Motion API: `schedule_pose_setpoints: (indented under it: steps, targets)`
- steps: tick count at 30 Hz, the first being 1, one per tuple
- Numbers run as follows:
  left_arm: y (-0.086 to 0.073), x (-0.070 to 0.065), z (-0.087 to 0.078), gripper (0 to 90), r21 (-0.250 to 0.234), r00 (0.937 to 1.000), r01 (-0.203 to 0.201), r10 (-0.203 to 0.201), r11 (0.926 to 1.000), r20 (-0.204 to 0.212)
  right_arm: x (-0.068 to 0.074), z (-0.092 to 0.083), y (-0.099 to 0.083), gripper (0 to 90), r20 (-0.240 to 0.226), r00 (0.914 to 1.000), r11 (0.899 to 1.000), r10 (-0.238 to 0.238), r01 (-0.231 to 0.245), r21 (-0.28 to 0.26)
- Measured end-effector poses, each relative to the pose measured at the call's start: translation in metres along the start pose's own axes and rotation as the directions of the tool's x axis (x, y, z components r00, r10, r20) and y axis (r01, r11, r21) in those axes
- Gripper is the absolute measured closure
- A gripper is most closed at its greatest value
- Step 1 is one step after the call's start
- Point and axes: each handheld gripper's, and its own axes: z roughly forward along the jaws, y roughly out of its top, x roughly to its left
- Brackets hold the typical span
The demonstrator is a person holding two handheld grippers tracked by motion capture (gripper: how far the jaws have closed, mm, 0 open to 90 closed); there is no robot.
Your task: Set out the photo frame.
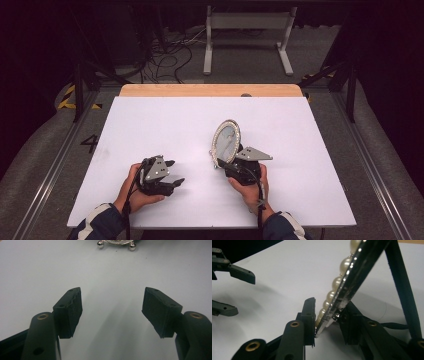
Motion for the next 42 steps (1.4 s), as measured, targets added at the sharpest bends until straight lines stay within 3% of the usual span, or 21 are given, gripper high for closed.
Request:
schedule_pose_setpoints:
  steps: [10, 16, 19, 22, 30, 35, 42]
  targets:
    - [0.0, 0.0, 0.0, 32.3, -0.001, 1.0, -0.001, 0.001, 1.0, 0.001, -0.001, -0.005, -0.001, 67.0, -0.001, 1.0, 1.0, -0.006, 0.006, 0.001]
    - [0.0, 0.0, 0.0, 31.7, 0.004, 1.0, -0.002, 0.002, 1.0, 0.0, -0.001, -0.01, 0.001, 62.9, 0.028, 0.9996, 0.998, -0.004, 0.006, -0.061]
    - [0.0, 0.0, 0.001, 31.4, 0.006, 1.0, -0.002, 0.002, 1.0, 0.002, 0.001, -0.013, -0.001, 67.1, 0.027, 0.9996, 0.993, 0.004, -0.001, -0.115]
    - [0.0, 0.0, 0.002, 31.4, 0.008, 1.0, -0.002, 0.002, 1.0, 0.005, 0.001, -0.013, -0.001, 68.5, 0.034, 0.9994, 0.993, 0.0, 0.004, -0.122]
    - [0.0, -0.002, 0.003, 30.6, 0.018, 0.9997, -0.015, 0.015, 0.9997, 0.017, -0.002, -0.013, 0.001, 70.5, 0.018, 0.9998, 0.994, 0.002, 0.0, -0.108]
    - [0.0, -0.003, 0.004, 29.8, 0.031, 0.9996, -0.019, 0.018, 0.9993, 0.021, -0.008, -0.015, 0.002, 74.7, -0.02, 0.9996, 0.995, 0.022, -0.024, -0.092]
    - [0.002, -0.002, 0.003, 29.3, -0.009, 0.9997, 0.007, -0.007, 0.9999, 0.023, -0.014, -0.016, 0.005, 75.4, -0.066, 0.9966, 0.996, 0.049, -0.053, -0.072]
